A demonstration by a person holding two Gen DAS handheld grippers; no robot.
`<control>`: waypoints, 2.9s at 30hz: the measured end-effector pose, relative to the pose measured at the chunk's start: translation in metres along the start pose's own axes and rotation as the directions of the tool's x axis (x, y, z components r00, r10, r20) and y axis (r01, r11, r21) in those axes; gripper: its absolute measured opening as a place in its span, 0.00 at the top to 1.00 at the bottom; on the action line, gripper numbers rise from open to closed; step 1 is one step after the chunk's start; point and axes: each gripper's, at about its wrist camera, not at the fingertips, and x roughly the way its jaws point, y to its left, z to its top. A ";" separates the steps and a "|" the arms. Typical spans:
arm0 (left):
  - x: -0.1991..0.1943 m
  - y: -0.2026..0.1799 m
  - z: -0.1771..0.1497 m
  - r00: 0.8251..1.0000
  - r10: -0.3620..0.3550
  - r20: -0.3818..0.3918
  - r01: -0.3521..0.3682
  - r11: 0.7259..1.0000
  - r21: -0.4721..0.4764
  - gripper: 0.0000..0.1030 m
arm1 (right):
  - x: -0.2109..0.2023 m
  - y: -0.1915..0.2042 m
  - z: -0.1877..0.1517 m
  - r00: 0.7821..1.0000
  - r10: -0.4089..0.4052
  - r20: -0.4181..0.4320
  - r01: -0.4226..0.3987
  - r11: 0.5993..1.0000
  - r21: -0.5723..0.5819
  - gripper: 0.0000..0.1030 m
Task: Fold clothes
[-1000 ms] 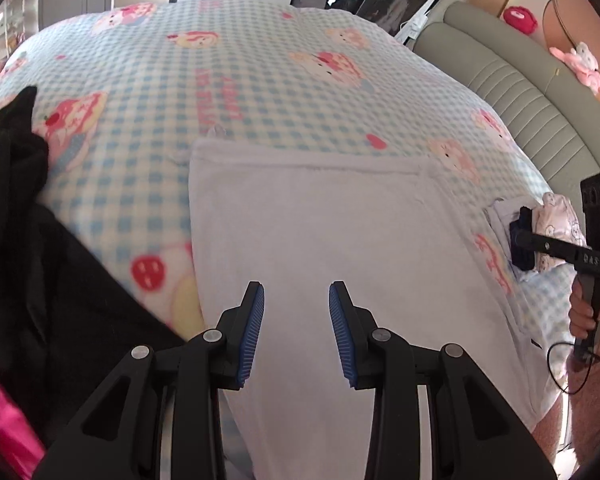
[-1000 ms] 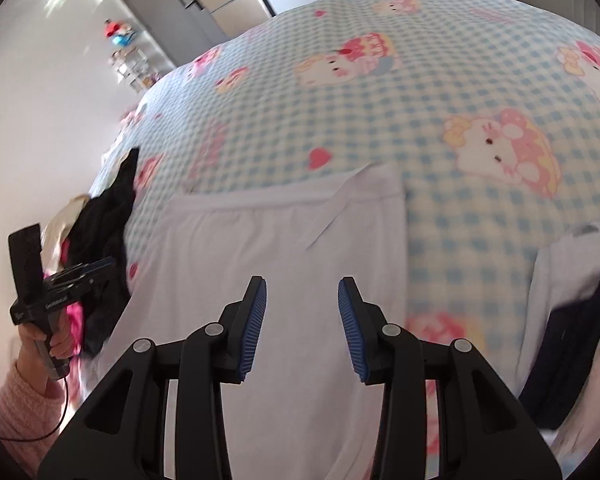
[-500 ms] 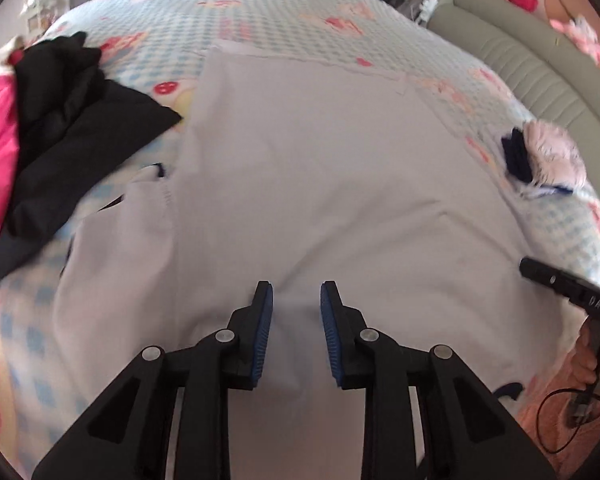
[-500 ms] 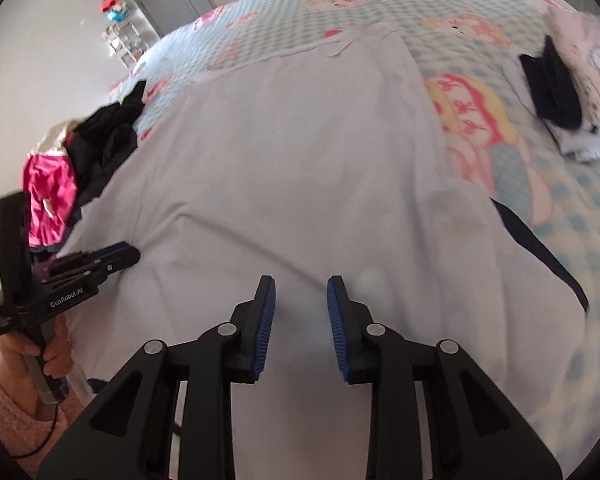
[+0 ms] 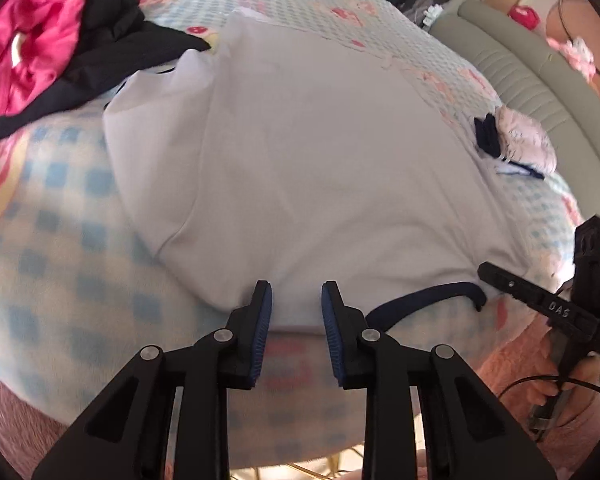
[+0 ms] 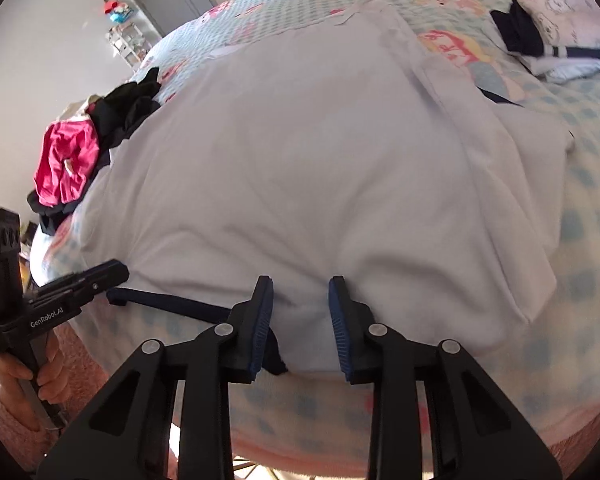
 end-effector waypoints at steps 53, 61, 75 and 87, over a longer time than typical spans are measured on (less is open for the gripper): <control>-0.018 0.077 -0.012 0.977 -0.030 0.212 0.112 0.915 -0.387 0.95 | -0.039 -0.056 -0.008 0.983 -0.021 0.183 -0.024 0.971 0.237 0.95; -0.004 0.081 -0.030 0.940 -0.262 0.218 0.337 0.808 -0.484 0.87 | -0.026 -0.070 -0.019 0.987 0.071 0.147 -0.114 0.944 0.308 0.79; 0.047 0.010 -0.015 0.928 -0.356 0.107 0.369 0.844 -0.389 0.63 | 0.002 -0.045 -0.023 0.973 0.201 0.115 -0.227 0.920 0.320 0.48; 0.043 0.011 -0.012 0.940 -0.328 0.090 0.339 0.886 -0.316 0.77 | 0.014 -0.028 -0.018 0.981 0.158 0.109 -0.182 0.946 0.267 0.56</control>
